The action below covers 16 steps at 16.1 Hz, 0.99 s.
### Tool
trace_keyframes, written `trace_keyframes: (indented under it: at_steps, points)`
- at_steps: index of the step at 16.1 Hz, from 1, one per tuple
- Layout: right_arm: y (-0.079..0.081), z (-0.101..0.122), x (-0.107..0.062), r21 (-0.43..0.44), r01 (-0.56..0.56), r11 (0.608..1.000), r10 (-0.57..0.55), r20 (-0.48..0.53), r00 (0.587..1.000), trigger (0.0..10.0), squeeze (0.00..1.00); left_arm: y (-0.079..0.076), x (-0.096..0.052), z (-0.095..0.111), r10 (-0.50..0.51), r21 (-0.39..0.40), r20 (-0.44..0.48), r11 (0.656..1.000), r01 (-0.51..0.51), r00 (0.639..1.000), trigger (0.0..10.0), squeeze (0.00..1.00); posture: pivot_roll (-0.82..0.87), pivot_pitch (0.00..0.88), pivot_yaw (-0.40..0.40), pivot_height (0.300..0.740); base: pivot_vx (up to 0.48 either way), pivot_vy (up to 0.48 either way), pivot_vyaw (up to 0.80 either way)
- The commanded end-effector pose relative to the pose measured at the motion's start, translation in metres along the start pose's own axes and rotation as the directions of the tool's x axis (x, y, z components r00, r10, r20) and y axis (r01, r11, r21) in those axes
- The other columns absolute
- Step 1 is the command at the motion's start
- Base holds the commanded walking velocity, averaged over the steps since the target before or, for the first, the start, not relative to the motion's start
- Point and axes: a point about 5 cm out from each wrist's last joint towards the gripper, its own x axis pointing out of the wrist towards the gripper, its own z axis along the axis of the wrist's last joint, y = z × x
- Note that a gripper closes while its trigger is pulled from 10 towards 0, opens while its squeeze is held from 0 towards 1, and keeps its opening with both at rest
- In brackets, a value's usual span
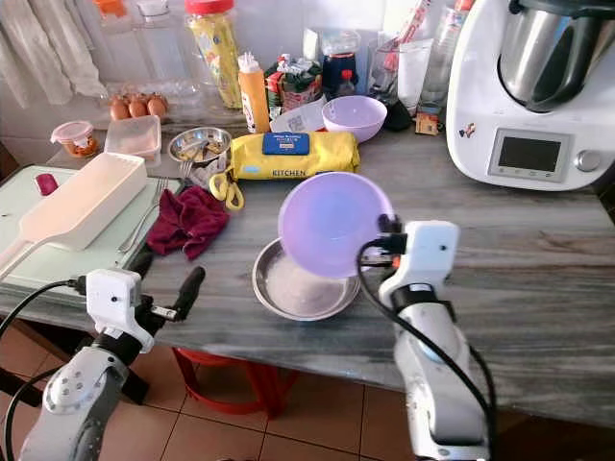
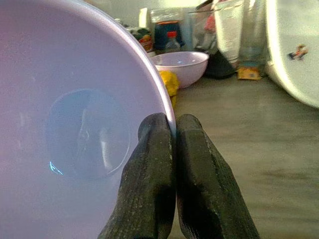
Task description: Setting the table
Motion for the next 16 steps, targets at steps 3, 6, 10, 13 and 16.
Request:
trace_keyframes:
  at_steps: [3,6,10,13,16]
  points:
    - [0.014,0.010,0.016,0.037,-0.068,0.997,0.067,0.019,0.998,10.0,0.00,0.003,-0.003,0.001,-0.026,0.008,-0.017,1.000,0.026,1.000,10.0,0.00,-0.03,0.086,0.059,0.740,0.000,0.000,0.00]
    - [0.026,0.017,0.047,0.133,-0.083,0.988,0.087,-0.024,0.996,10.0,0.00,-0.003,-0.004,0.000,-0.062,-0.001,-0.024,0.998,0.062,0.998,10.0,0.00,-0.02,0.087,0.062,0.740,0.000,0.000,0.00]
    - [0.058,0.027,0.081,0.209,-0.171,0.963,0.184,-0.042,0.982,10.0,0.00,-0.003,-0.005,0.002,-0.076,-0.002,-0.030,0.997,0.076,0.997,10.0,0.00,0.00,0.084,0.054,0.740,0.000,0.000,0.00]
    - [0.064,0.022,0.095,0.239,-0.164,0.957,0.189,-0.088,0.978,10.0,0.00,-0.003,-0.007,0.002,-0.086,-0.005,-0.036,0.996,0.086,0.996,10.0,0.00,0.02,0.089,0.049,0.740,0.000,0.000,0.00]
    - [0.058,0.012,0.106,0.280,-0.134,0.951,0.180,-0.148,0.972,10.0,0.00,-0.007,-0.011,0.001,-0.098,-0.012,-0.046,0.995,0.098,0.994,10.0,0.00,0.03,0.102,0.047,0.740,0.000,0.000,0.00]
